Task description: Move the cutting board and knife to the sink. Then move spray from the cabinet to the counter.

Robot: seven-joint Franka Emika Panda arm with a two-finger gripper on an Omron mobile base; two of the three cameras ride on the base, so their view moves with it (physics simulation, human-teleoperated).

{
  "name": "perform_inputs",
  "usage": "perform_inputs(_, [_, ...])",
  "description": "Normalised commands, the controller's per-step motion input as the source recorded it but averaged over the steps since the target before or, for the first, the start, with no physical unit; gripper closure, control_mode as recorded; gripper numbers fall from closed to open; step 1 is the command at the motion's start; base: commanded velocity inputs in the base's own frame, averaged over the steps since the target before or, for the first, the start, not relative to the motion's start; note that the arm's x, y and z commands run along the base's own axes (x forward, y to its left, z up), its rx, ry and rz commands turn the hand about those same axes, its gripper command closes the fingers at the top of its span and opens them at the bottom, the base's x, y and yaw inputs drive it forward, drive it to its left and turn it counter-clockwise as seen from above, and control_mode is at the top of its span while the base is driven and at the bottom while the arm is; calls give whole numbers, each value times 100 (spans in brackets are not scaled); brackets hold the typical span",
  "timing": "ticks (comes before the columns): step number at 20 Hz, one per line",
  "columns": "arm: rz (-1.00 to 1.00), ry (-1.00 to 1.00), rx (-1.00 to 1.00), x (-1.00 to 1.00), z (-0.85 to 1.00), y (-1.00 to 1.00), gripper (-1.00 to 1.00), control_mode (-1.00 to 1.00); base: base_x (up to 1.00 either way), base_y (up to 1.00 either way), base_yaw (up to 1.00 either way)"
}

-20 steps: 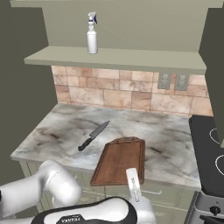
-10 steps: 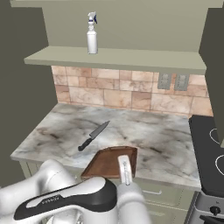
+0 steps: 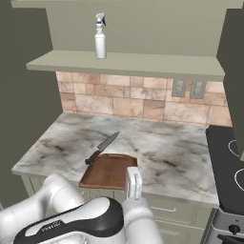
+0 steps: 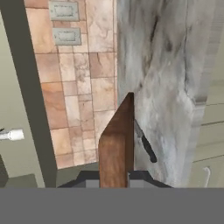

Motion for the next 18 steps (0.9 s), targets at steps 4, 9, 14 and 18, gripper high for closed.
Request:
perform_inputs(4, [10, -2, 16, 0, 11, 6, 100, -100, 0, 0, 0])
perform_inputs(9, [10, -5, 10, 0, 10, 0, 100, -100, 0, 0, 0])
perform_inputs(14, [4, -15, 1, 0, 10, 5, 100, -100, 0, 0, 0])
perform_inputs(18, [1, -21, 0, 0, 10, 8, 100, -100, 0, 0, 0])
